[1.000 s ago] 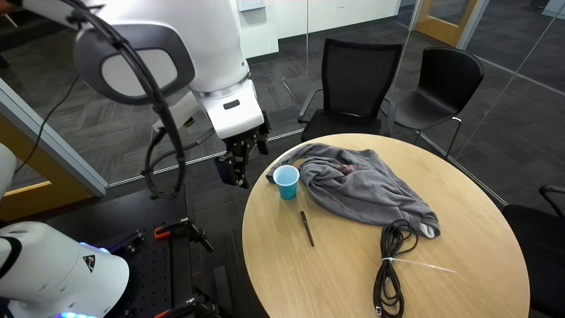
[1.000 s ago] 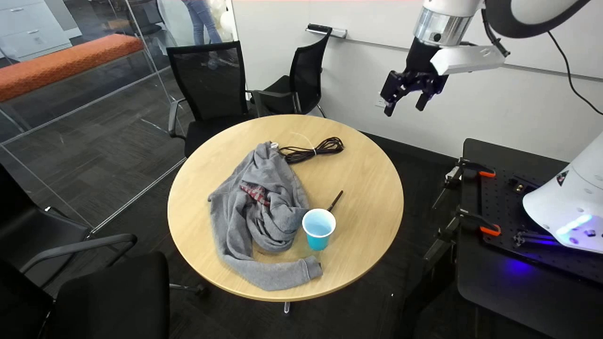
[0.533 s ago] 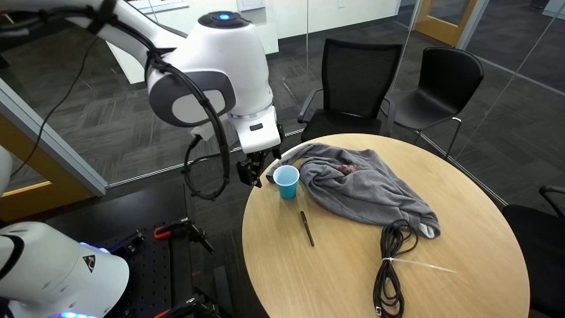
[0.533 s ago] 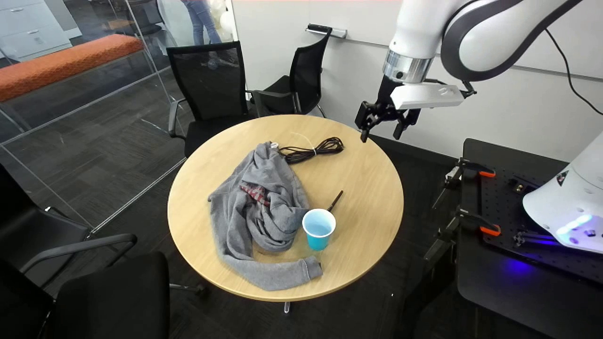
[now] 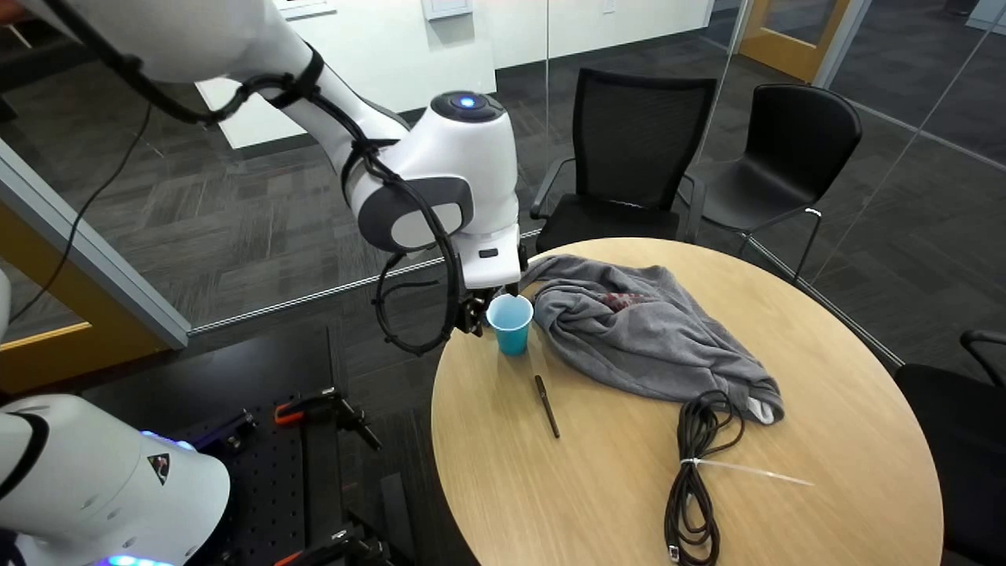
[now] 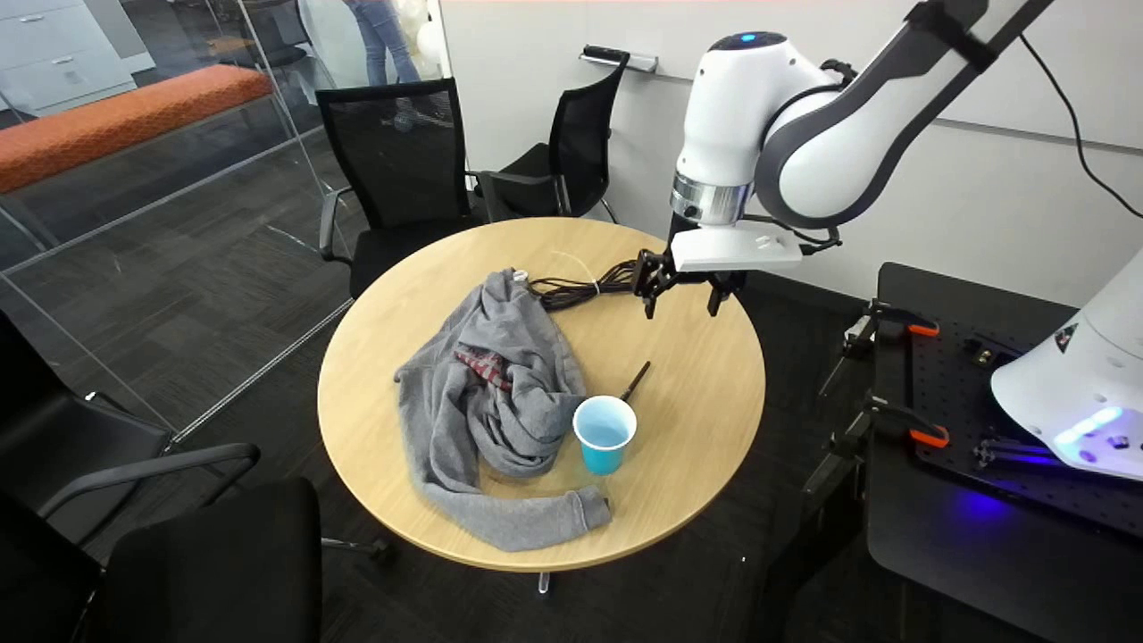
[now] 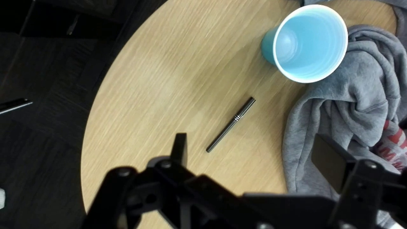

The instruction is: Move the pen to the right

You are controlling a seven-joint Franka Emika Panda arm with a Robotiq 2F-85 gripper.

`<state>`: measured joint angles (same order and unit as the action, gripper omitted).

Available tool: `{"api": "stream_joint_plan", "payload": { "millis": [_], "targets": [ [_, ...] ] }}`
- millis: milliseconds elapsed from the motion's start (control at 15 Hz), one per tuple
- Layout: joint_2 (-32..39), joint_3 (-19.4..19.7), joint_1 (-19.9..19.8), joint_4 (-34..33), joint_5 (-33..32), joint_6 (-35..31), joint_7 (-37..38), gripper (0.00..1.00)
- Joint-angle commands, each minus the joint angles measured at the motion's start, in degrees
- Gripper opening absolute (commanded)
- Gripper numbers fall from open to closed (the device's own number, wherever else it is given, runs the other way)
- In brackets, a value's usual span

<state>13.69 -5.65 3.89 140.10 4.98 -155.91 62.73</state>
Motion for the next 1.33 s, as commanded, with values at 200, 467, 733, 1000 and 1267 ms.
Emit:
{"api": "stream_joint_plan", "payload": {
  "millis": [200,467,733,1000,1267],
  "targets": [
    [12.96,6.45,6.55,-5.47,1.49,-6.09,7.98,1.00],
    [18.27,6.49,6.21,-8.54,4.59,-5.55,7.89,1.00],
    [18.33,7.00,6.68,-8.06,4.58,-5.09,6.49,1.00],
    [17.96,7.72,7.20,-8.25,4.64,-4.76,7.71,1.00],
    [18.90,8.09,6.89,-8.99,7.39,-6.60,9.29,1.00]
  ]
}}
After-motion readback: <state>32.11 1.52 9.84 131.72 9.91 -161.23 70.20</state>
